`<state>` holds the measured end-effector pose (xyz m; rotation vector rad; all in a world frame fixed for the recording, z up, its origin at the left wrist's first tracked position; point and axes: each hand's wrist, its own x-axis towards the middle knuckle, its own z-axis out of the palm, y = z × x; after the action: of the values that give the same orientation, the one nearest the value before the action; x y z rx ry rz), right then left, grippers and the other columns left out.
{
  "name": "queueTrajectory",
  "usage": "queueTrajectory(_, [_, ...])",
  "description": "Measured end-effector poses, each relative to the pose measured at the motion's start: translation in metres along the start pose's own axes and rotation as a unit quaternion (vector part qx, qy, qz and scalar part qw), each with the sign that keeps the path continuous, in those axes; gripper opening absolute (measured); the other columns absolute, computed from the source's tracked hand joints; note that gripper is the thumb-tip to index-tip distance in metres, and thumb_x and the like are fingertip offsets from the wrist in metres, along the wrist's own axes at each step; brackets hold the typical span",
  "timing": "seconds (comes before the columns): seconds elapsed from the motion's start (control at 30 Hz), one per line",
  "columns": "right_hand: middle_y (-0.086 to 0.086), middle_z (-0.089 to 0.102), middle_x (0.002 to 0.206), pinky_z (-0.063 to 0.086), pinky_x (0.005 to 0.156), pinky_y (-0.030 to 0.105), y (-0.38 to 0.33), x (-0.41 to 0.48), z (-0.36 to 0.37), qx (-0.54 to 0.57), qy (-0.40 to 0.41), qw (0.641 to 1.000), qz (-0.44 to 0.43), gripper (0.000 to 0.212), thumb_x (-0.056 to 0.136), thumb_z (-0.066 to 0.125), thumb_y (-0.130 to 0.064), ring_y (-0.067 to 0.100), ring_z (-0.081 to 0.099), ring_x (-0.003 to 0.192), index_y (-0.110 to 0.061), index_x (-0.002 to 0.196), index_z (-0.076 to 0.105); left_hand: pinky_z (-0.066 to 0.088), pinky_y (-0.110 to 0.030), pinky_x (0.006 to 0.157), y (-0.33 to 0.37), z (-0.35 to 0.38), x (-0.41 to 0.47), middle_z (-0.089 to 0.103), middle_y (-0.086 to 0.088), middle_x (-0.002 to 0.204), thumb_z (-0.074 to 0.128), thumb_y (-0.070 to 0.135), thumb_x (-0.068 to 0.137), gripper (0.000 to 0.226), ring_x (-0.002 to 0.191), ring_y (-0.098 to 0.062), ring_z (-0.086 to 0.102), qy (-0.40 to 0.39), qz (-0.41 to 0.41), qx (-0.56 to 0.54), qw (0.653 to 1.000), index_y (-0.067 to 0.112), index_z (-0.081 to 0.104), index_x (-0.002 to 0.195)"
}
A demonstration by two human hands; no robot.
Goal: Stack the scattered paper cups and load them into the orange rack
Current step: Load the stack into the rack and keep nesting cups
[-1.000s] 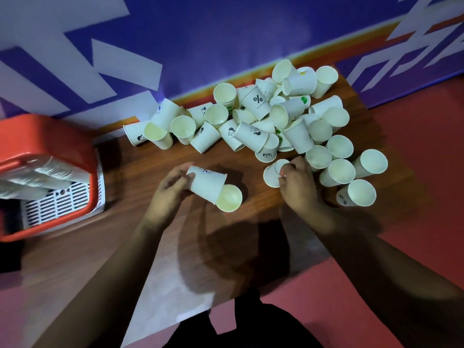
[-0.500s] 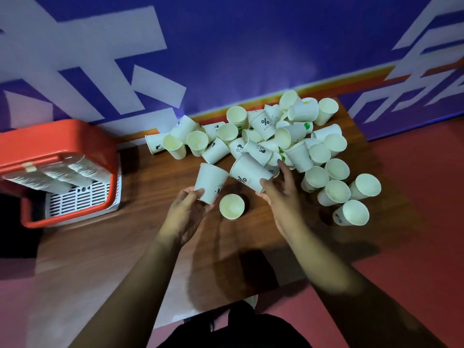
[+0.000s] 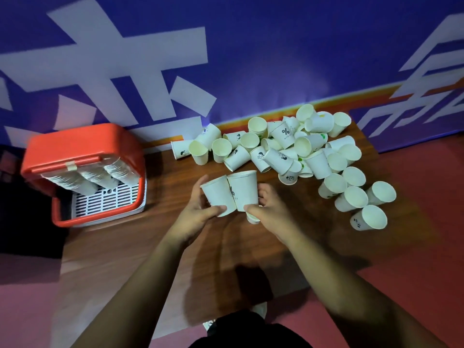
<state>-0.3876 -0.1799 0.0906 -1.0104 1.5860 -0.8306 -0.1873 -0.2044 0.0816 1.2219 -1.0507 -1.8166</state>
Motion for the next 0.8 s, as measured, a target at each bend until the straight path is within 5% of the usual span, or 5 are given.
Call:
queueTrajectory(0.13, [-0.006,0.052,0.136,0.056,0.091,0.043,-0.003,-0.009,0.009,-0.016,-0.039,0.999,-0.023,0.1,0.07,0.072,-0.02,0.01,0.06,0.113,-0.058,0.143,0.016,0.048,-0.044,0.107,0.003,-0.014,-0.001,0.059,0.001,0.139,0.08,0.024,0.078,0.086,0.125,-0.018,0.06,-0.019,-0.001,-0.005,1.0,0.042,0.031,0.145])
queueTrajectory(0.33, [-0.007,0.06,0.13,0.055,0.092,0.044,0.0,-0.017,0.017,0.03,0.04,0.998,-0.033,0.075,0.071,0.068,-0.063,0.011,0.061,0.114,-0.046,0.137,0.036,0.051,-0.043,0.104,-0.004,-0.017,0.005,0.06,0.001,0.137,0.081,0.03,0.078,0.081,0.125,-0.017,0.06,-0.06,0.018,0.052,0.997,0.039,0.036,0.145])
queueTrajectory(0.47, [-0.001,0.064,0.117,0.058,0.081,0.036,0.0,-0.007,0.003,0.031,0.094,0.995,-0.024,0.058,0.066,0.081,-0.044,0.017,0.063,0.108,-0.034,0.11,0.044,0.057,-0.04,0.095,-0.006,-0.019,0.008,0.056,-0.002,0.136,0.086,0.038,0.068,0.087,0.119,-0.02,0.062,-0.02,0.008,0.06,0.998,0.045,0.037,0.14])
queueTrajectory(0.63, [-0.012,0.056,0.124,0.049,0.094,0.029,0.013,0.017,-0.021,-0.072,0.098,0.992,-0.03,0.08,0.064,0.08,-0.032,0.008,0.056,0.115,-0.029,0.135,0.042,0.057,-0.025,0.08,-0.009,-0.029,0.015,0.055,-0.002,0.132,0.085,0.027,0.076,0.082,0.117,-0.018,0.06,0.054,0.013,0.056,0.997,0.035,0.033,0.139])
queueTrajectory(0.8, [-0.001,0.045,0.137,0.037,0.1,0.025,0.04,0.031,-0.02,-0.219,0.067,0.973,-0.029,0.083,0.072,0.081,-0.023,0.014,0.045,0.125,-0.02,0.144,0.039,0.056,-0.03,0.091,-0.015,-0.028,0.019,0.06,0.0,0.13,0.086,0.038,0.067,0.086,0.121,-0.017,0.059,0.086,0.022,0.059,0.994,0.028,0.039,0.138])
